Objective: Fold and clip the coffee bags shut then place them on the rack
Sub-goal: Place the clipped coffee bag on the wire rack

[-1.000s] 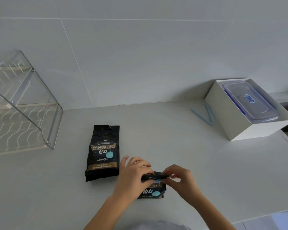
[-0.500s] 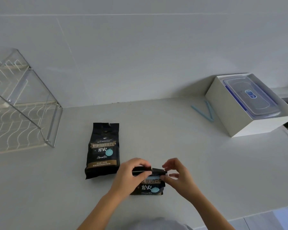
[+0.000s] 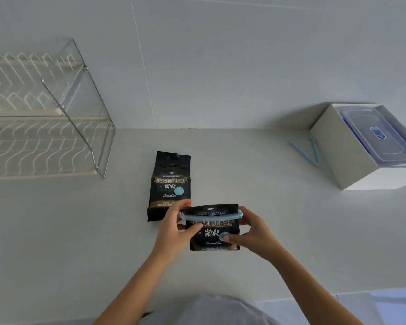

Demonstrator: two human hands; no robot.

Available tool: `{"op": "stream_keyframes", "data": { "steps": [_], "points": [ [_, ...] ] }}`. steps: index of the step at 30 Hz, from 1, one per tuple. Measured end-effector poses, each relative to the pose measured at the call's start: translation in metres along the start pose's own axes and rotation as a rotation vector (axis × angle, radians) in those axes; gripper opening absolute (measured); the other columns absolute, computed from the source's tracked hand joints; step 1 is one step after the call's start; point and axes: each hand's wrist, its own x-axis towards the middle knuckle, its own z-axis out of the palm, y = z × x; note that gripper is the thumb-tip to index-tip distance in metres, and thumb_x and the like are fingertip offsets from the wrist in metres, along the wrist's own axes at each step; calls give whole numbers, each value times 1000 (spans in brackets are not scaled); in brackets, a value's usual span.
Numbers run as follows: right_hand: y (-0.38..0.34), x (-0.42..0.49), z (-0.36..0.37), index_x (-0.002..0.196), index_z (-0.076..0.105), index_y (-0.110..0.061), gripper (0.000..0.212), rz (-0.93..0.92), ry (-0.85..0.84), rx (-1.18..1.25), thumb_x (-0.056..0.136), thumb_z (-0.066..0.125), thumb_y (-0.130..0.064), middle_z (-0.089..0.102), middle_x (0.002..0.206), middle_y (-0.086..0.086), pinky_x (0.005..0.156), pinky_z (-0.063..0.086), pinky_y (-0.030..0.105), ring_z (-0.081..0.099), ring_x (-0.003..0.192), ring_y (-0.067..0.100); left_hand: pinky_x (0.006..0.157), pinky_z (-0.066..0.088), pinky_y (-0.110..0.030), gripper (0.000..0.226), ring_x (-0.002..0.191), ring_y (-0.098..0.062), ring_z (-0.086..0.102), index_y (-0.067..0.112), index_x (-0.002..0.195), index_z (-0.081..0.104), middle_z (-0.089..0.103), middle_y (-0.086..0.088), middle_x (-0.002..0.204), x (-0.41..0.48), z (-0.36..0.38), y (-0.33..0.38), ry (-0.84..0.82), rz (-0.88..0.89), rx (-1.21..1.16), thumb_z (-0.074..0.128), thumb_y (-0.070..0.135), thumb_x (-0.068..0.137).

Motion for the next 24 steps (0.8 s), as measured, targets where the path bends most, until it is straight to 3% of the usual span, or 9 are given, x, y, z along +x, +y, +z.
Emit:
{"op": "stream_keyframes", "data": {
  "steps": [2, 4, 7, 11, 14, 17, 21, 24],
  "points": [
    [-24, 5, 6, 105, 58, -41, 54, -45, 4, 13, 58, 84, -43, 70, 99, -20, 73, 49, 17, 64, 90, 1, 84, 56, -32, 51, 110, -15, 60, 33, 116, 52, 57, 9, 121, 3, -21, 13, 17, 1, -110, 74, 10, 76],
    [-51, 13, 17, 107, 59, -38, 54, -86, 10, 50, 60, 85, -45, 72, 101, -18, 73, 51, 16, 65, 91, 2, 77, 58, -26, 48, 105, -13, 64, 34, 115, 52, 63, 3, 118, 5, -46, 28, 40, 33, -196, 73, 12, 78],
    [-96, 26, 38, 109, 60, -36, 55, -147, -6, 111, 60, 82, -48, 73, 102, -14, 76, 51, 15, 65, 91, 4, 70, 56, -17, 48, 102, -5, 65, 37, 115, 50, 65, 8, 114, 4, -88, 51, 123, 71, -251, 74, 23, 75],
    [-162, 49, 75, 108, 62, -32, 49, -225, -54, 158, 65, 82, -44, 74, 102, -6, 82, 52, 28, 66, 95, 9, 77, 54, -16, 43, 109, -3, 61, 42, 109, 53, 66, 16, 114, 0, -158, 73, 178, 146, -265, 75, 27, 75],
    [-212, 68, 107, 109, 62, -30, 51, -305, -90, 174, 65, 80, -48, 73, 106, -4, 89, 53, 42, 66, 102, 15, 76, 54, -16, 41, 110, -9, 61, 32, 111, 57, 67, 8, 114, 0, -215, 81, 230, 162, -276, 70, 22, 74],
    [-257, 85, 141, 112, 60, -29, 55, -351, -108, 226, 64, 78, -49, 72, 107, -3, 83, 56, 52, 66, 101, 18, 72, 53, -14, 40, 108, -8, 63, 35, 107, 61, 69, 10, 112, -5, -266, 87, 304, 182, -276, 72, 28, 69],
    [-318, 111, 179, 115, 59, -30, 56, -426, -112, 267, 64, 77, -47, 73, 106, -6, 79, 59, 43, 67, 99, 11, 76, 51, -9, 35, 110, -3, 61, 40, 106, 64, 69, 17, 112, 2, -327, 105, 392, 304, -203, 69, 34, 71],
    [-363, 135, 203, 119, 56, -26, 65, -455, -110, 346, 60, 78, -44, 73, 106, -1, 78, 59, 37, 68, 99, 15, 76, 50, -8, 37, 112, 1, 59, 37, 114, 61, 67, 16, 116, 22, -370, 123, 440, 384, -140, 68, 34, 79]
  ]
}}
